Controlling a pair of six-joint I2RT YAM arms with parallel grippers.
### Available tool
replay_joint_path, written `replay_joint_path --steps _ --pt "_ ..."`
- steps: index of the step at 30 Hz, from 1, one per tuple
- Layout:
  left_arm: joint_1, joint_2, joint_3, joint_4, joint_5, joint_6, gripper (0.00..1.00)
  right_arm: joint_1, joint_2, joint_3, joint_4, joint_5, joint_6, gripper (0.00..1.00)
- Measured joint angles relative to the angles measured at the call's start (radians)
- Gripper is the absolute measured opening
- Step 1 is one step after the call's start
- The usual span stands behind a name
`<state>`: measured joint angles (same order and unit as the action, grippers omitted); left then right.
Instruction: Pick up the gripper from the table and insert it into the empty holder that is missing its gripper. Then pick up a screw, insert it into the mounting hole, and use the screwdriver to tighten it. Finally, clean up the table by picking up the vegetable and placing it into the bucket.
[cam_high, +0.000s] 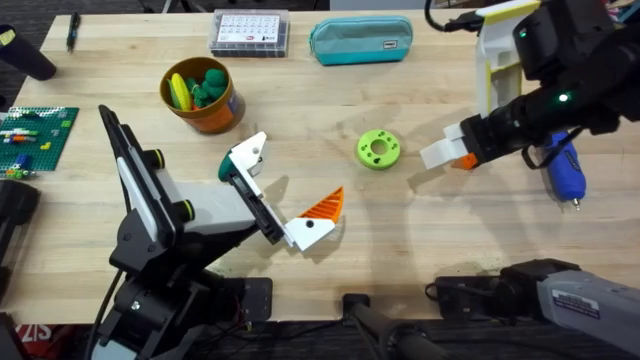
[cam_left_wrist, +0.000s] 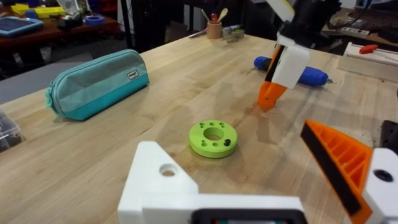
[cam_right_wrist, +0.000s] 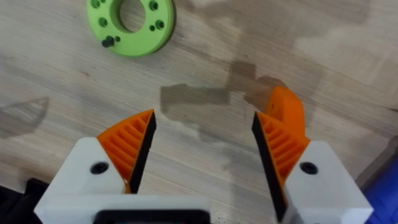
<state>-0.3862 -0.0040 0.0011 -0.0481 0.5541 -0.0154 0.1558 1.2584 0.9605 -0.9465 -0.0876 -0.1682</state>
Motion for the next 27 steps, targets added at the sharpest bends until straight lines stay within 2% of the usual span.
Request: replay_joint_path --steps 6,13,16,22,27 --pt "-0.001 0.005 0.004 -0.002 -0.002 0.000 0.991 -0.002 0.034 0.005 0.008 0.003 0.006 0.945" --pt "-0.001 0.005 0.004 -0.002 -0.005 0.000 0.991 -0.002 0.022 0.143 0.113 0.005 0.018 0.945" --pt "-0.001 0.005 0.004 -0.003 -0.005 0.000 0.991 -0.002 -0.014 0.165 0.113 0.026 0.014 0.945" --pt "-0.001 0.005 0.004 -0.003 -0.005 0.000 0.991 -0.003 -0.092 0.166 -0.006 0.199 0.037 0.945" --pt "-0.001 0.005 0.004 -0.003 -0.005 0.000 0.991 -0.005 -0.198 0.166 -0.152 0.256 0.053 0.945"
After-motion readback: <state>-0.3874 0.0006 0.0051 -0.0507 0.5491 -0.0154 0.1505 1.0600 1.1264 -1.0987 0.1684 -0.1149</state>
